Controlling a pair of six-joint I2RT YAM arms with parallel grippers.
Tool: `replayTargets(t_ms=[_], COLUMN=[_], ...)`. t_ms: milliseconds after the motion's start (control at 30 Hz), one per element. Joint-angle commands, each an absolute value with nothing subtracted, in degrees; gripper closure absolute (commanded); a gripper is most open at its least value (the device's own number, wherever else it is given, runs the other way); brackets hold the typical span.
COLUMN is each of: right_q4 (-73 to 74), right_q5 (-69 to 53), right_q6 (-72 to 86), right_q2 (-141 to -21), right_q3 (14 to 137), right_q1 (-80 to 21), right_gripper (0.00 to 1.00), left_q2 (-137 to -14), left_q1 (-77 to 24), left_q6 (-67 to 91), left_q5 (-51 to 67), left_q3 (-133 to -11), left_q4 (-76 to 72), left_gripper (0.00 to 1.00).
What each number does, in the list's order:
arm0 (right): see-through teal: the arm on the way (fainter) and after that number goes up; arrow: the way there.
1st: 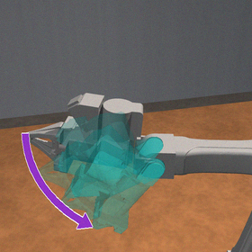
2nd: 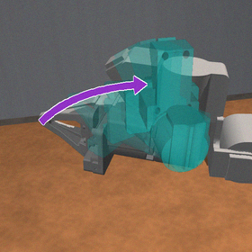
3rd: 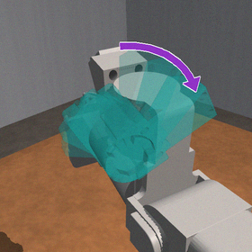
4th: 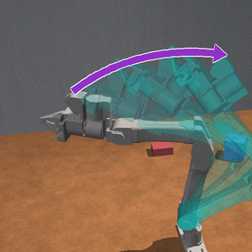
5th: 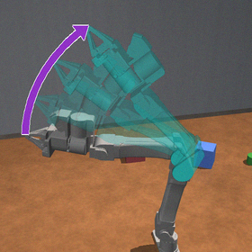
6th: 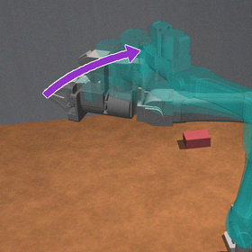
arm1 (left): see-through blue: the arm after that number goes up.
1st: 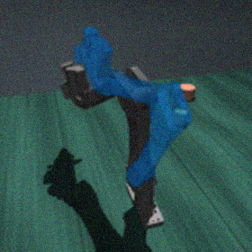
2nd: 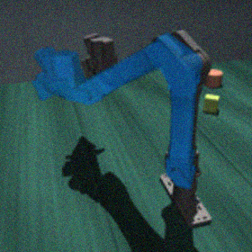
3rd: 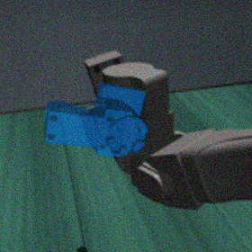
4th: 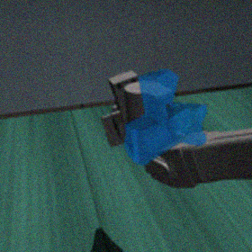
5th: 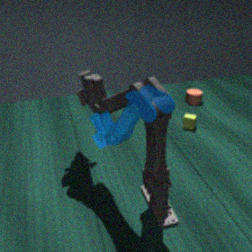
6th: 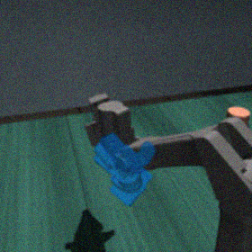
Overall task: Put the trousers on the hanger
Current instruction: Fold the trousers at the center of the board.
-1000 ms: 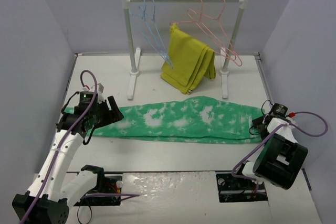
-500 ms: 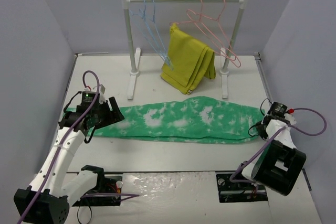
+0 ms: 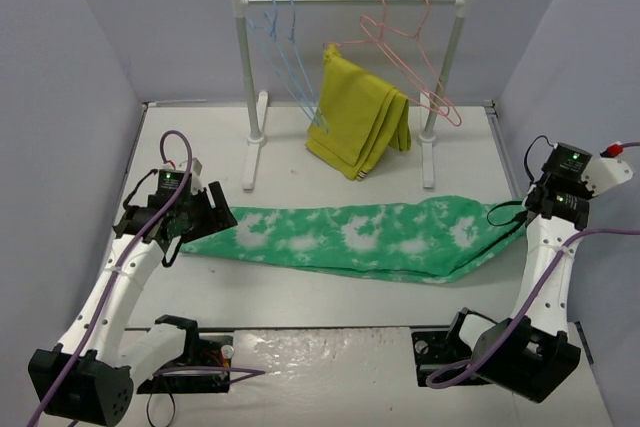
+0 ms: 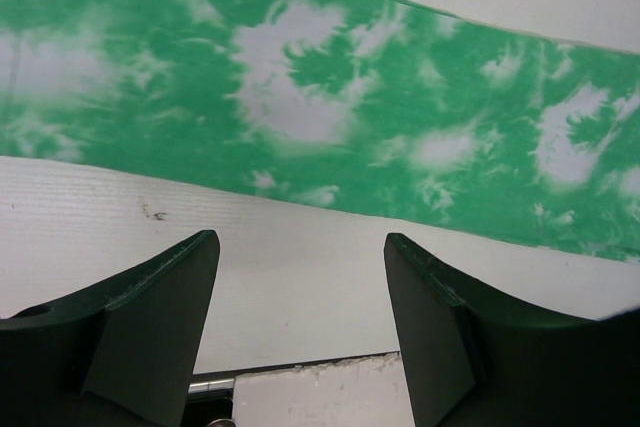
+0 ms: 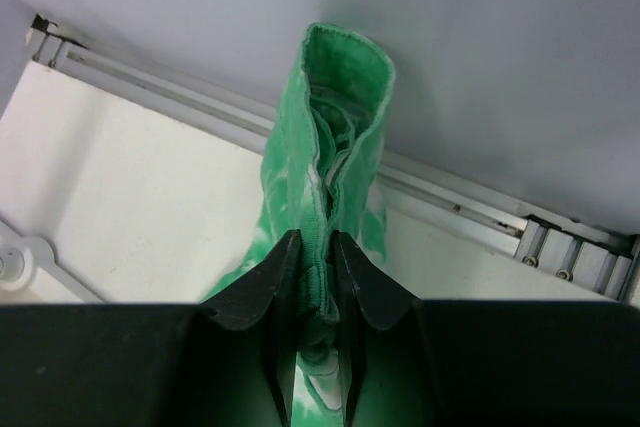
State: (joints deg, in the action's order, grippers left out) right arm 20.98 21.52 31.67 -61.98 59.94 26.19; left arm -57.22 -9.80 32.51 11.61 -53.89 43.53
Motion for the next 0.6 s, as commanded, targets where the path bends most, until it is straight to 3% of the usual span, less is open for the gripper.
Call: replayTargets(t_ms=[0,333,567], right_q4=[18.11,15.66,12.99], right_q5=[22.55,15.34,17.97], right_q6=[26.8,22.62,24.85], right_q2=[-60.16,-51.88,-54.66], right_q3=[64.97,65.32,64.69], right_q1=[22.7,-6.06,-27.75], right_gripper=[1.0,1.0,1.0], left_q2=[-57.24,-58.7,-59.18], left_q1=[-10.09,-10.11,-10.09], left_q6=[32.21,35.05,36.17], left_q5=[11.66,16.48,17.96], left_q3=[-57.42,-66.44,-69.7], left_q4=[43.04,44.59,45.26], left_gripper=[0.36,0.36,0.36])
